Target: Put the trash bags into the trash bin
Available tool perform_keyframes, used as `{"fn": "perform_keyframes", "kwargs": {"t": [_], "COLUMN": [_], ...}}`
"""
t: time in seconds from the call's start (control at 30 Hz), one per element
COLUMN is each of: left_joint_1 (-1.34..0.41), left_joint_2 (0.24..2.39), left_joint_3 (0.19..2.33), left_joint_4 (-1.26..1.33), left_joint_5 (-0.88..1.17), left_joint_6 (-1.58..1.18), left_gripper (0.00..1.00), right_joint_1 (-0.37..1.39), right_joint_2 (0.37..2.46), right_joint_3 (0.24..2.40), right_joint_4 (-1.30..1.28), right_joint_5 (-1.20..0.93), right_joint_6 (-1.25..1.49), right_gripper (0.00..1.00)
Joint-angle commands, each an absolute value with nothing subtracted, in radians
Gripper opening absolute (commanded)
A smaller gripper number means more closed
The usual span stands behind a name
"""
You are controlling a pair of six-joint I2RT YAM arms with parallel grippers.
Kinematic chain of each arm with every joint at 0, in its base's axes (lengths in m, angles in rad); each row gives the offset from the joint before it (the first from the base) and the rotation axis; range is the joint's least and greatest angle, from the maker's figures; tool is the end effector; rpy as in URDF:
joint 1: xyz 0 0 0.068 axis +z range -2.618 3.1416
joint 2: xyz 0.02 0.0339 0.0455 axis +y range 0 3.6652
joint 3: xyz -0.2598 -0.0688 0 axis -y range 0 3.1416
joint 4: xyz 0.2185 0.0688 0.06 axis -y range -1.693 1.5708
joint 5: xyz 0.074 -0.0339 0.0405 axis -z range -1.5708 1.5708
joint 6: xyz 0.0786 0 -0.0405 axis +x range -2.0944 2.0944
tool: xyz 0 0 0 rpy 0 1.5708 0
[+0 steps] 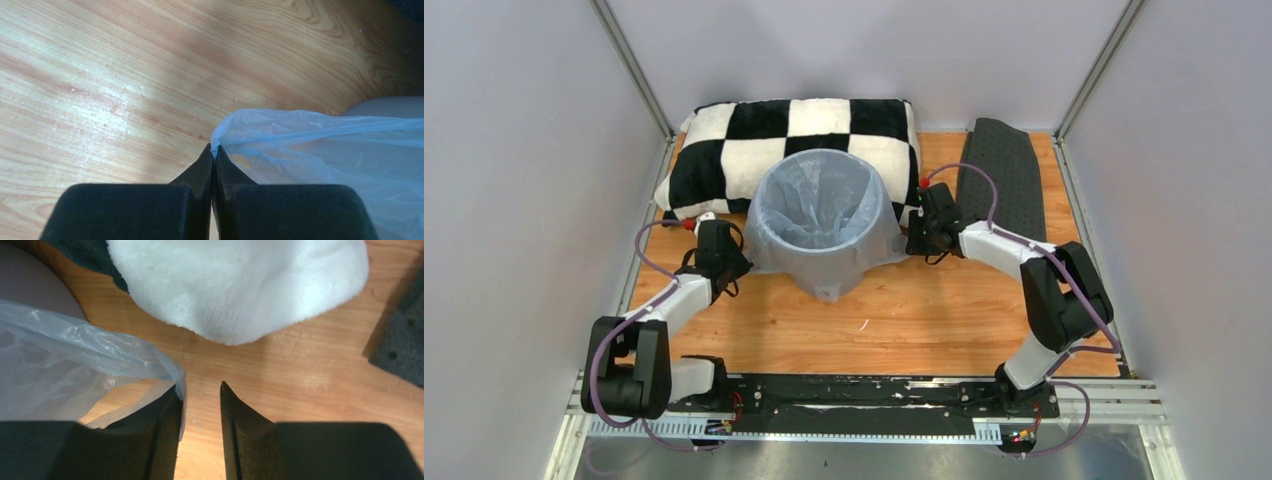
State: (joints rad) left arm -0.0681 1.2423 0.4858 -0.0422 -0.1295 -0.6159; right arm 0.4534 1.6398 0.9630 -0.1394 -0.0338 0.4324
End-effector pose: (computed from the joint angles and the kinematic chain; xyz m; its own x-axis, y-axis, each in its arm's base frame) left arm 0.2424 -0.0064 0.1442 -0.5705 -0.5353 -0.6229 -0.4312 0.8407 -0.3275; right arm 0.3138 0.1558 0.1715 -0.7868 0.0825 -0.6116 -0.1419 0.9403 0.3094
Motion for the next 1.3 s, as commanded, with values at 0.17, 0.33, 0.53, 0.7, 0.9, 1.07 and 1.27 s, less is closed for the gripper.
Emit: {"fn": "perform_keyframes", "kwargs": {"t": [0.17, 0.33, 0.53, 0.7, 0.9, 1.07, 1.27], "left_joint_1": [-0.080, -0.086, -0.093, -0.094, -0.094, -0.094, -0.094], "left_joint_2": [1.174, 1.182, 1.188, 1.176, 1.161, 1.161, 1.153], "left_joint_3": [0.480, 0.475, 0.465, 0.469, 0.469, 0.476, 0.465], "left_joint_4": [-0.055, -0.047, -0.031, -0.041, -0.050, -0.059, -0.050], "left_joint_5": [-0.111, -0.099, -0.085, -0.088, -0.086, -0.085, -0.085], "left_joint_6": [-0.585, -0.597, -0.613, -0.609, -0.610, -0.611, -0.616], "left_gripper": [0.00, 0.00, 0.00, 0.00, 0.00, 0.00, 0.00], "right_joint_1": [0.434, 0.452, 0.552, 0.692, 0.831, 0.881, 0.900], "right_joint_2": [1.455, 1.366, 1.404, 1.481, 1.671, 1.845, 2.005], "right_joint_3": [1.135, 1.268, 1.539, 1.756, 2.047, 2.238, 2.348], "right_joint_4": [-0.453, -0.565, -0.721, -0.794, -0.883, -0.958, -1.011], "right_joint_5": [0.057, 0.076, 0.130, 0.208, 0.246, 0.228, 0.158], "right_joint_6": [0.351, 0.307, 0.234, 0.192, 0.154, 0.140, 0.140], "right_gripper": [0.61, 0.70, 0.78, 0.77, 0.77, 0.76, 0.75]}}
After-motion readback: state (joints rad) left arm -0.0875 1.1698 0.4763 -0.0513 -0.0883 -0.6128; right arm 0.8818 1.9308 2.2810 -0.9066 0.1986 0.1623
